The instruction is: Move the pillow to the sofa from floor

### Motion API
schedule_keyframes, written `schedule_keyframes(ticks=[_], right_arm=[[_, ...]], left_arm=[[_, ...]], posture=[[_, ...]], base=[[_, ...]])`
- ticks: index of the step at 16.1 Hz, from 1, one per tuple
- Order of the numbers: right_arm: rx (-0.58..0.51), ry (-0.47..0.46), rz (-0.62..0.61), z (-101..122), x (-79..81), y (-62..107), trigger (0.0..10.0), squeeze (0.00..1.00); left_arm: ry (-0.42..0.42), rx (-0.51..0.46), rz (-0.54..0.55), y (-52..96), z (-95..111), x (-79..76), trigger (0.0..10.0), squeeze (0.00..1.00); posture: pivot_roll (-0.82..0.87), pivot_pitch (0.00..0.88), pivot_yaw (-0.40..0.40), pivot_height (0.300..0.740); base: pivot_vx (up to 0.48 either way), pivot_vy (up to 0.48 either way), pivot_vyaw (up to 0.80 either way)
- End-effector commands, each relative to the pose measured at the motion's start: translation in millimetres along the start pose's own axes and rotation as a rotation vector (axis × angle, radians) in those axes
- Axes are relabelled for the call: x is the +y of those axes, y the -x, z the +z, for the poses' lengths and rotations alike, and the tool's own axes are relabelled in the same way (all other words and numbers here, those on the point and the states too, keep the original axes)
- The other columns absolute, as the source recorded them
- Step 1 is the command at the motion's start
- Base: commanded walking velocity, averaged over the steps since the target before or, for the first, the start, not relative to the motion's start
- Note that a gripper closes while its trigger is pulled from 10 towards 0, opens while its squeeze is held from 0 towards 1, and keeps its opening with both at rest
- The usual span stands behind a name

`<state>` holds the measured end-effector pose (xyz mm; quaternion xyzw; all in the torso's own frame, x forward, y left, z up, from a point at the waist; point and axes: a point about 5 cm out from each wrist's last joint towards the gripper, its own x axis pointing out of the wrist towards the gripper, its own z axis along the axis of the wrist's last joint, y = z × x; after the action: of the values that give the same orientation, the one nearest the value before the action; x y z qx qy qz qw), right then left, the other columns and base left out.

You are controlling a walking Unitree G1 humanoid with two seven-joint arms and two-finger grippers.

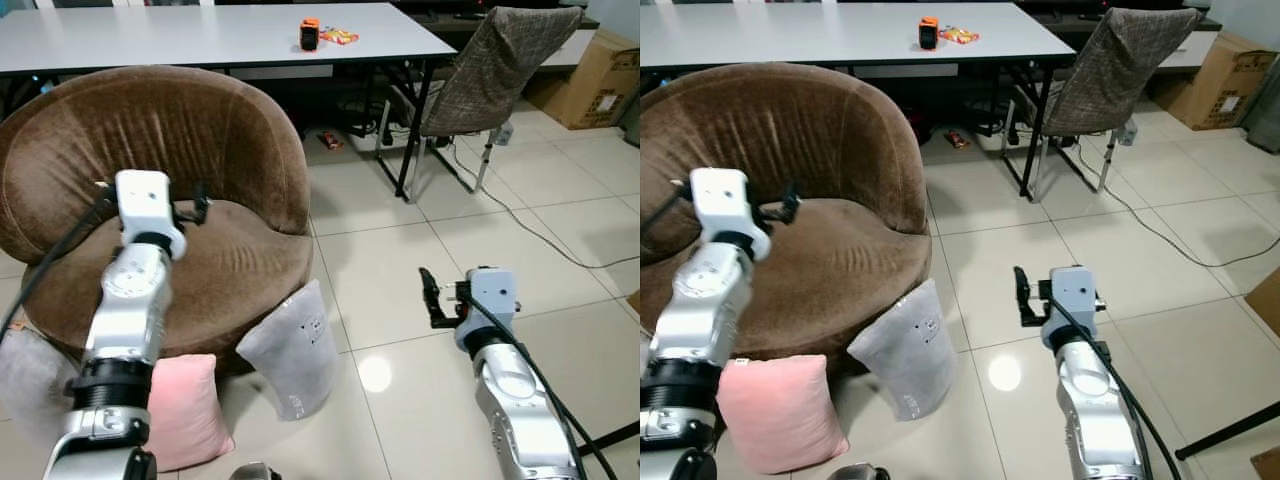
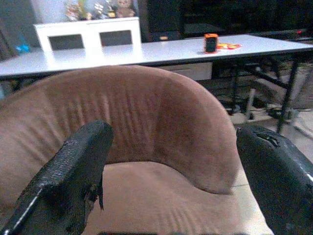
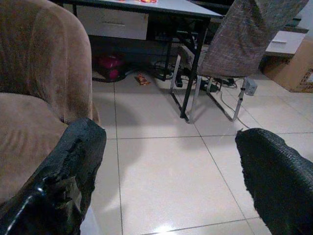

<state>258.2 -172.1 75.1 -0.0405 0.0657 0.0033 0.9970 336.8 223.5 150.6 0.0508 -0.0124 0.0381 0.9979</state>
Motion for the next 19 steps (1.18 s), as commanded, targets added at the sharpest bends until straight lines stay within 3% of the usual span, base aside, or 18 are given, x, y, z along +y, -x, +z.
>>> schedule_keyframes(ticks=[1, 2, 3, 6, 8, 9, 10, 13, 15, 19], right_arm=[[0.004, -0.023, -0.016, 0.3, -3.4, -1.7, 10.0, 0.04], [0.015, -0.079, 0.046, -1.2, 1.2, 3.1, 10.0, 0.0], [0.025, -0.121, 0.059, -2.7, 2.3, 9.1, 10.0, 0.0], [0.049, -0.14, 0.038, -8.2, 0.4, 15.7, 10.0, 0.0], [0.047, -0.147, 0.036, -8.3, 1.6, 15.1, 10.0, 0.0], [0.028, -0.037, 0.034, -6.2, 3.3, 12.7, 10.0, 0.0], [0.021, -0.017, 0.031, -5.6, 3.5, 12.5, 10.0, 0.0], [0.1, -0.073, 0.036, -11.3, 6.7, 10.6, 10.0, 0.0], [0.096, -0.025, -0.009, -10.6, 3.9, 8.1, 10.0, 0.0], [0.086, -0.073, 0.067, -7.4, 10.3, 9.4, 10.0, 0.0]], left_arm=[[0.054, 0.039, -0.071, 4.9, -7.9, -10.1, 10.0, 0.73], [0.093, 0.071, -0.156, 24.2, -22.3, -23.4, 10.0, 0.73], [0.038, 0.083, -0.202, 49.5, -38.5, -36.4, 10.0, 0.74], [-0.028, 0.102, -0.157, 78.0, -54.0, -44.4, 10.0, 0.75], [-0.056, 0.097, -0.136, 85.4, -52.2, -43.9, 10.0, 0.75], [-0.079, 0.089, -0.122, 92.6, -49.5, -41.6, 10.0, 0.74], [-0.084, 0.087, -0.119, 94.2, -49.1, -41.4, 10.0, 0.74], [-0.091, 0.073, -0.086, 100.9, -47.0, -39.1, 10.0, 0.73], [-0.049, 0.079, -0.079, 101.7, -46.4, -39.6, 10.0, 0.73], [-0.037, 0.077, -0.165, 108.6, -47.9, -46.3, 10.0, 0.74]], posture=[[0.0, 0.009, -0.014, 0.74], [-0.01, 0.013, -0.002, 0.74], [-0.01, 0.016, 0.004, 0.74], [-0.01, 0.029, -0.008, 0.74], [-0.01, 0.038, -0.01, 0.74], [-0.01, 0.042, -0.012, 0.74], [-0.01, 0.043, -0.012, 0.74], [0.0, 0.047, -0.016, 0.74], [0.0, 0.047, -0.017, 0.74], [0.0, 0.047, -0.026, 0.74]], base=[[0.0, 0.0, 0.0], [0.0, 0.0, 0.0], [0.0, 0.0, 0.0], [0.0, -0.279, 0.0], [0.0, -0.472, 0.65], [0.0, -0.472, 0.0], [0.0, -0.472, 0.0], [0.0, -0.472, 0.0], [0.0, -0.229, 0.0], [0.0, 0.0, 0.37]])
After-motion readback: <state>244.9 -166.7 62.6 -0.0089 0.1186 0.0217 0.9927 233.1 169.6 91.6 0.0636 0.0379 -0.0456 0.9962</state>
